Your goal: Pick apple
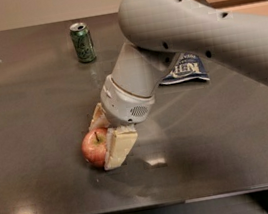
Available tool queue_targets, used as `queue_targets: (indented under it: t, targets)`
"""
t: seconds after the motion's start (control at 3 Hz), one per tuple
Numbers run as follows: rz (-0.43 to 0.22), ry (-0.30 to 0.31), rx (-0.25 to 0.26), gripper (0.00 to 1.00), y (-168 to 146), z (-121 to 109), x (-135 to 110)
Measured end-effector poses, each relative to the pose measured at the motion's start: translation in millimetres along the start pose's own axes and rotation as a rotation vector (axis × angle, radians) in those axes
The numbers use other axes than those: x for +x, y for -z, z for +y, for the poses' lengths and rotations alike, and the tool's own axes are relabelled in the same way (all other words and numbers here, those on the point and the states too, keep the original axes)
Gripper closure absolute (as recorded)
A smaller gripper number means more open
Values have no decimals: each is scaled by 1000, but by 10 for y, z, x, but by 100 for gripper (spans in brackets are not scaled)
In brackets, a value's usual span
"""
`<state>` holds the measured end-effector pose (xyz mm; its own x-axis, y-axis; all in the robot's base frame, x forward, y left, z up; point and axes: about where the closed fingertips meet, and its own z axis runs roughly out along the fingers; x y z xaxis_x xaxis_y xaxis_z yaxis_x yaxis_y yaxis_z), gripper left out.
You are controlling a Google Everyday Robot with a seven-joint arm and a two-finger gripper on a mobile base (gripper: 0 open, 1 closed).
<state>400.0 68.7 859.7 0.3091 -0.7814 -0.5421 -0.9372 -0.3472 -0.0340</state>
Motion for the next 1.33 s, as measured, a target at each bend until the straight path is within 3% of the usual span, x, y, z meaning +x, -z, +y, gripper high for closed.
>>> queue_targets:
  t: [0.33,0.67,1.0,1.33]
  targets:
    - [-25,1,-5,87,218,0,-133]
    - [-59,-16,3,100,528,-75,-237]
    - [-118,-28,12,100,1113,-274,-420]
    - [-118,-28,13,100,1108,-274,-422]
